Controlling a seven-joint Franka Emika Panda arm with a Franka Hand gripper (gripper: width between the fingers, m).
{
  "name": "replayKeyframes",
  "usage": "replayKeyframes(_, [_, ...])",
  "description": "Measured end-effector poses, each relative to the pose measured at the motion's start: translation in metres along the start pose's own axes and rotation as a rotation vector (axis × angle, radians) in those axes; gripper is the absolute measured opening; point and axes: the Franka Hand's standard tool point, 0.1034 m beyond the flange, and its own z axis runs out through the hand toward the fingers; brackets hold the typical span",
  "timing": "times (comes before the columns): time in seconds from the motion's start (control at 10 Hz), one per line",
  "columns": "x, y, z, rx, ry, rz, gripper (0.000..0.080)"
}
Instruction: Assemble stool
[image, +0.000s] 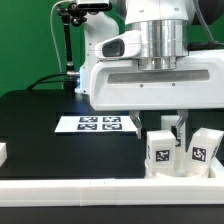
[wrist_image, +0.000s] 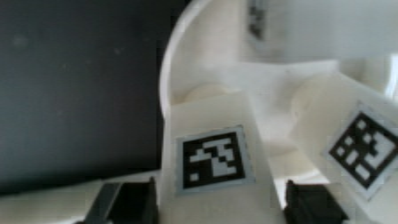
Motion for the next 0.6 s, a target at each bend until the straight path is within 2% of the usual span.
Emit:
replayKeyframes(0.4, [-0.0003, -0.0021, -0.0001, 0.001, 0.002, 0.375, 0.035])
replayKeyframes(0.6, [-0.0004, -0.0031, -0.0004, 0.013, -0.003, 0.6, 0.035])
